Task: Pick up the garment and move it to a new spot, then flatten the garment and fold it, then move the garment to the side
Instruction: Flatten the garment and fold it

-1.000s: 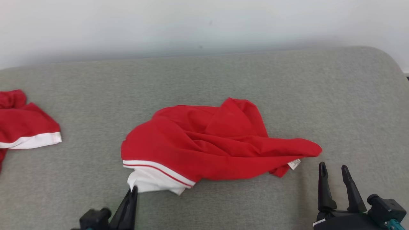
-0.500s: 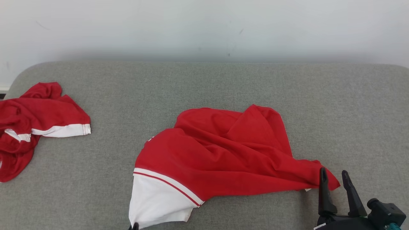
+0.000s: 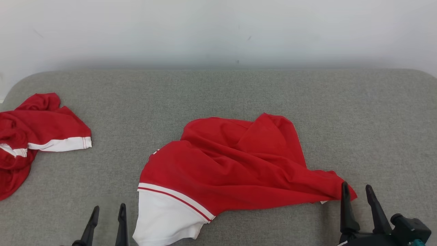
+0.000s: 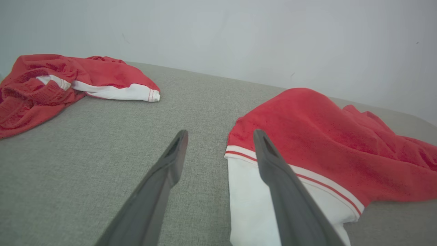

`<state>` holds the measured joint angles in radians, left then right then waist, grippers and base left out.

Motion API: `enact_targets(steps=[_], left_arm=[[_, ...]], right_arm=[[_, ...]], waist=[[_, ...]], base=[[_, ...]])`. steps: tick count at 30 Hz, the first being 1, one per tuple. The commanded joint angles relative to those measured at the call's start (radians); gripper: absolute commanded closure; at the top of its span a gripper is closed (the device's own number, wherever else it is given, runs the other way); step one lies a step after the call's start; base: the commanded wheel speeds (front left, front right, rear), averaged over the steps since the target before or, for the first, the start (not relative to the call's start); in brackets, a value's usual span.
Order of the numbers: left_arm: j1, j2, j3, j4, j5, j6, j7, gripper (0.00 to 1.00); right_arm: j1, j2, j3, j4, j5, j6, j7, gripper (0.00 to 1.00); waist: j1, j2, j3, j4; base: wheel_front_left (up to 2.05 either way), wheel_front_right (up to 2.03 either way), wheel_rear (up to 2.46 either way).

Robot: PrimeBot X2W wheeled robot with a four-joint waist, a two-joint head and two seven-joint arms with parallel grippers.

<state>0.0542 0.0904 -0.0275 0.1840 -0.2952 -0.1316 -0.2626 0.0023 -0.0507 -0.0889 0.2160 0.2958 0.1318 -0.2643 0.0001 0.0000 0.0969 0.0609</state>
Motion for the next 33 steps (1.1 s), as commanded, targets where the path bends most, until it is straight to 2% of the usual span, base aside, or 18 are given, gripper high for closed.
enact_targets(steps=[1, 12, 19, 20, 21, 22, 29, 32, 33], left_arm=[[-0.010, -0.014, 0.030, -0.023, 0.035, 0.002, -0.003, 0.00], [0.009, -0.040, 0.072, -0.010, 0.067, 0.002, -0.003, 0.00], [-0.011, -0.040, 0.064, 0.007, 0.046, 0.002, -0.003, 0.00], [-0.013, -0.041, 0.063, 0.008, 0.042, 0.002, -0.003, 0.00], [-0.012, -0.040, 0.063, 0.009, 0.038, 0.002, -0.003, 0.00], [-0.010, -0.040, 0.063, 0.010, 0.034, 0.002, -0.003, 0.00], [0.008, -0.041, 0.056, 0.022, 0.019, 0.002, -0.003, 0.00], [0.012, -0.041, 0.047, 0.027, 0.013, 0.002, -0.003, 0.00], [0.013, -0.040, 0.046, 0.030, 0.012, 0.002, -0.003, 0.00]], right_arm=[[-0.001, 0.000, 0.000, 0.023, -0.023, -0.002, -0.001, 0.00], [-0.050, -0.048, 0.039, 0.126, -0.075, -0.002, -0.001, 0.00], [-0.135, -0.112, 0.116, 0.303, -0.058, -0.002, -0.001, 0.00], [-0.153, -0.121, 0.131, 0.326, -0.050, -0.002, -0.001, 0.20], [-0.172, -0.128, 0.143, 0.341, -0.043, -0.002, -0.001, 0.51], [-0.183, -0.135, 0.154, 0.353, -0.034, -0.002, -0.001, 1.00], [-0.188, -0.167, 0.208, 0.388, 0.029, -0.002, -0.001, 1.00], [-0.164, -0.171, 0.223, 0.359, 0.054, -0.002, -0.001, 1.00], [-0.140, -0.168, 0.223, 0.308, 0.080, -0.002, -0.001, 1.00]], waist=[[-0.0001, 0.0000, -0.002, -0.002], [-0.0001, 0.0000, -0.007, -0.007], [-0.0001, 0.0000, -0.004, 0.009], [-0.0001, 0.0000, -0.005, 0.011], [-0.0001, 0.0000, -0.006, 0.012], [-0.0001, 0.0000, -0.007, 0.013], [-0.0001, 0.0000, -0.019, 0.001], [-0.0001, 0.0000, -0.021, -0.010], [-0.0001, 0.0000, -0.023, -0.016]], base=[[0.00, 0.00, 0.00], [0.00, 0.00, 0.00], [0.00, 0.00, 0.00], [0.00, 0.00, 0.00], [0.00, 0.00, 0.00], [0.00, 0.00, 0.00], [0.00, 0.00, 0.00], [0.00, 0.00, 0.00], [0.00, 0.00, 0.00]])
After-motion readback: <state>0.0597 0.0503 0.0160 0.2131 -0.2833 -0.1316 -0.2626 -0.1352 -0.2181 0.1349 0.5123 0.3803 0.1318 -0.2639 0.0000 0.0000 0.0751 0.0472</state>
